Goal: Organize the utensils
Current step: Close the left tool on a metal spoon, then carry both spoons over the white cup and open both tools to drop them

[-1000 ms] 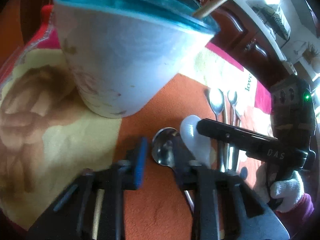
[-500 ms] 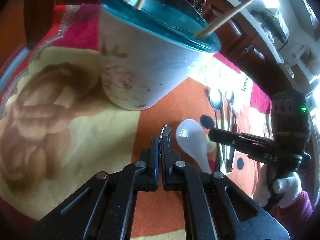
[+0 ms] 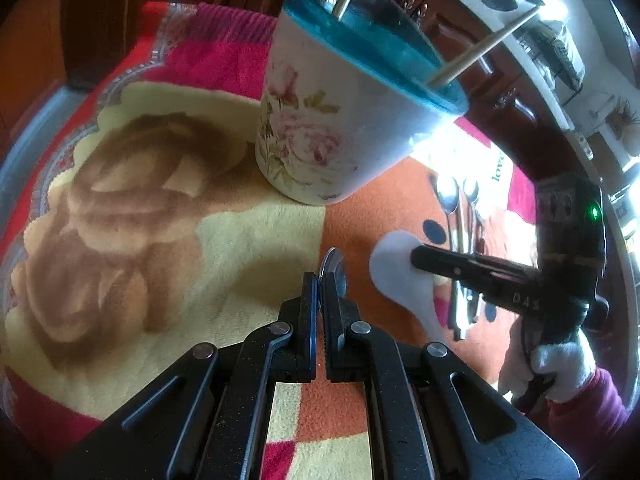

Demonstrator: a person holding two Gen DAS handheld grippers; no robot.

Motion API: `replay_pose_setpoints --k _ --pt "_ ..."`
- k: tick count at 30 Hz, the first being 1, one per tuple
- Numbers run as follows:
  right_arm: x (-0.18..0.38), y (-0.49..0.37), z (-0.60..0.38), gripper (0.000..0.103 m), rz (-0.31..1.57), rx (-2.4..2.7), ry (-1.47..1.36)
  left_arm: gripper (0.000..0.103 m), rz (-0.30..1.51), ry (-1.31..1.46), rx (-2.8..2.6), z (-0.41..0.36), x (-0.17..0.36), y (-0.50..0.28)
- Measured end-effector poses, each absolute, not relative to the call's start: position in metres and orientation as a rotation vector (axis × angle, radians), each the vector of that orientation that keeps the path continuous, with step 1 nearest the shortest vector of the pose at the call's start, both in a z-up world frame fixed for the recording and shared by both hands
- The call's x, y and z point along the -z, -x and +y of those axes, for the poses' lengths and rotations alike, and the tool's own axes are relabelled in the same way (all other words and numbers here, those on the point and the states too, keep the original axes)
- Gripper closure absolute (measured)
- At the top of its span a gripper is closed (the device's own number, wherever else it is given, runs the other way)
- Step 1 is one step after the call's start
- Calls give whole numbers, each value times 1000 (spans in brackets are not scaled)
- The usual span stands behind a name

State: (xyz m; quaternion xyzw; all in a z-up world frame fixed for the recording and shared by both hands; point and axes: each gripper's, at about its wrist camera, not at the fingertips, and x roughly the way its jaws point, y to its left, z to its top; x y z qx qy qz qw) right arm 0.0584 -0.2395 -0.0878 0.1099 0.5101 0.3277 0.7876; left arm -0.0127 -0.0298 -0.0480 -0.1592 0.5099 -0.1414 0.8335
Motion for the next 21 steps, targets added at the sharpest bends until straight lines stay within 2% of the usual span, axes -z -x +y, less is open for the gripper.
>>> replay_pose_setpoints --k 10,21 --pt "17 -22 -260 101 893 -699 -334 102 970 331 333 -6 -10 30" --pt "-69 -43 -232 101 602 -681 -438 102 722 271 295 18 -126 5"
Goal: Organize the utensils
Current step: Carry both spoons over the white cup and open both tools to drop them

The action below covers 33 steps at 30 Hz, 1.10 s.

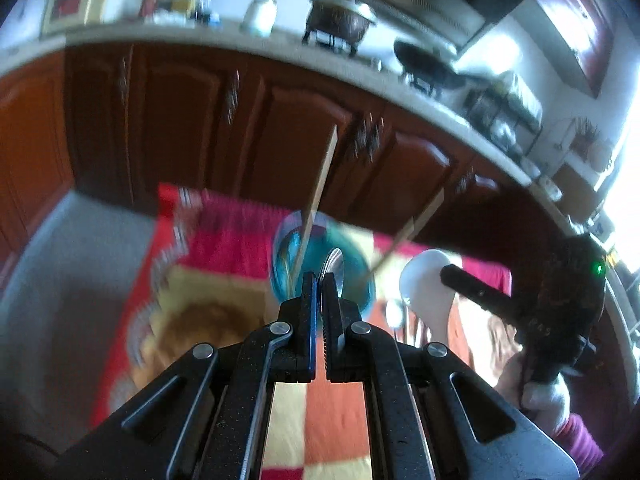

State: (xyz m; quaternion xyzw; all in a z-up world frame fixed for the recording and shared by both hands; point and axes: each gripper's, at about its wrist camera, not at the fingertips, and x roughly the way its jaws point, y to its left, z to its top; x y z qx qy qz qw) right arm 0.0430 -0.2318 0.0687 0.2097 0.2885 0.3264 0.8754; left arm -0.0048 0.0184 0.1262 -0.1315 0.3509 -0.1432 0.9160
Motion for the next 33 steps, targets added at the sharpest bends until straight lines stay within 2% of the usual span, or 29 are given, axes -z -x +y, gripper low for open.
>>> replay_pose_setpoints --k 7,16,24,33 --pt "-90 -84 -191 101 469 -584 -368 102 591 137 129 25 -152 -42" --pt "-56 -101 -178 101 374 -530 -377 102 533 39 46 5 -120 -76" --pt "-41 -85 -198 101 415 -522 -383 102 500 -104 21 -23 -92 -70" --pt "-31 -55 -211 101 507 -512 -309 102 549 -118 30 -34 -72 -58"
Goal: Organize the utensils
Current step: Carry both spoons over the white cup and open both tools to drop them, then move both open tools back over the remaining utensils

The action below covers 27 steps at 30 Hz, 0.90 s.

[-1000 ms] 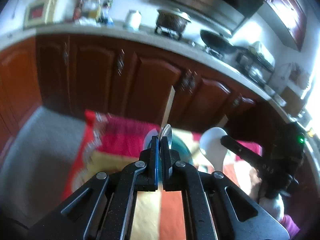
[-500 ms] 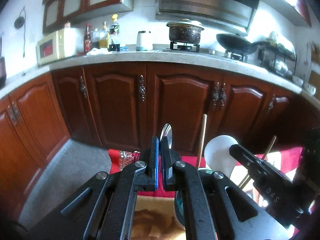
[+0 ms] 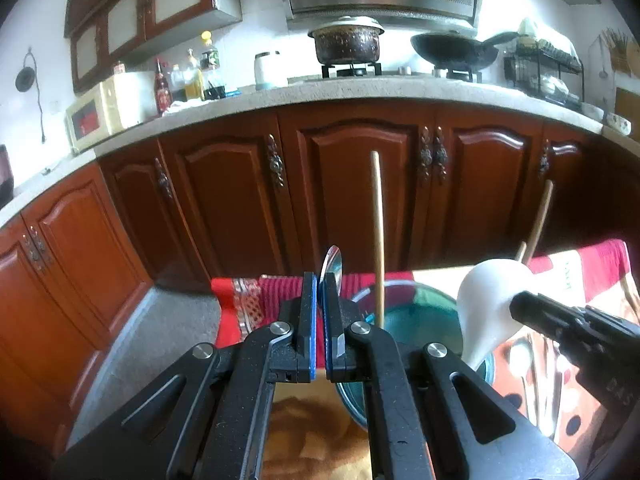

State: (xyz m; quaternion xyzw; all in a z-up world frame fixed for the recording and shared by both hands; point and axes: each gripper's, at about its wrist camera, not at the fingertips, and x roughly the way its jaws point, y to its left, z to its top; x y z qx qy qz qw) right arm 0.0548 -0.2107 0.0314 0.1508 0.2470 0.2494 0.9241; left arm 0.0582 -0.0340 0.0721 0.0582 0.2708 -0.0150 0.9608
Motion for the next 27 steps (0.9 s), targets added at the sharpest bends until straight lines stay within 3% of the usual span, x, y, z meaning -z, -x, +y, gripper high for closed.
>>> replay_pose_setpoints --k 9,11,14,15,27 --pt "-11 -57 -211 101 646 -485 -302 101 635 -79 38 -34 -57 -54" --pt "-12 -57 -213 95 659 -480 -301 99 645 -66 44 -33 -58 -53" --pt "-15 -54 -218 76 658 -474 -306 82 655 -48 55 -31 -61 -49" --pt "-16 -52 -220 76 653 -473 -307 75 653 -38 61 -31 -62 -47" --pt "-37 -28 -227 72 652 -449 -293 65 676 -8 68 -33 -79 -14"
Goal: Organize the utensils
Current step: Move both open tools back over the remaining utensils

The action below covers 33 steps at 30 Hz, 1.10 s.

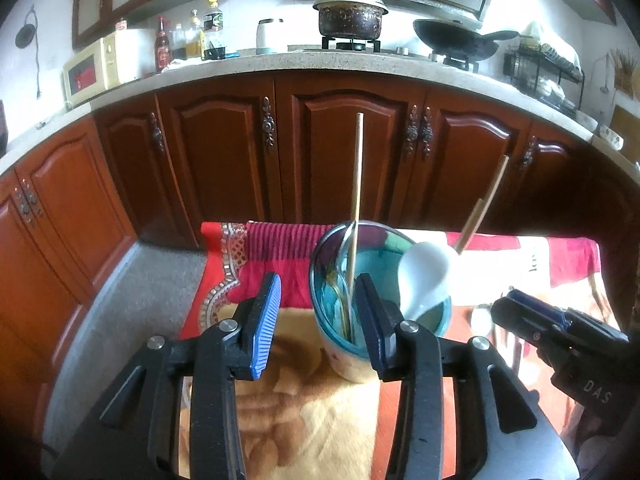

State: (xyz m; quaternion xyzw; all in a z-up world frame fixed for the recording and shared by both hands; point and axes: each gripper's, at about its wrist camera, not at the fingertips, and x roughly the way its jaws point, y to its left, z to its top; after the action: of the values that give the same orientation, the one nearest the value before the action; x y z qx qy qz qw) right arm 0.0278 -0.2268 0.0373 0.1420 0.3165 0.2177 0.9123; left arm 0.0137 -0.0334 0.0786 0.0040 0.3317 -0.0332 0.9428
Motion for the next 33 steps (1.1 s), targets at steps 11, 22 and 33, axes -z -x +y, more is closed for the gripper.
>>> replay_pose_setpoints --k 11,22,33 --pt "-48 7 -252 71 655 -377 -269 63 683 -30 113 -63 -85 20" --pt "-40 38 -307 68 684 -276 -255 63 752 -30 224 -109 -71 36" --pt "17 32 -378 68 802 -190 -365 63 862 -41 350 -155 -36 30"
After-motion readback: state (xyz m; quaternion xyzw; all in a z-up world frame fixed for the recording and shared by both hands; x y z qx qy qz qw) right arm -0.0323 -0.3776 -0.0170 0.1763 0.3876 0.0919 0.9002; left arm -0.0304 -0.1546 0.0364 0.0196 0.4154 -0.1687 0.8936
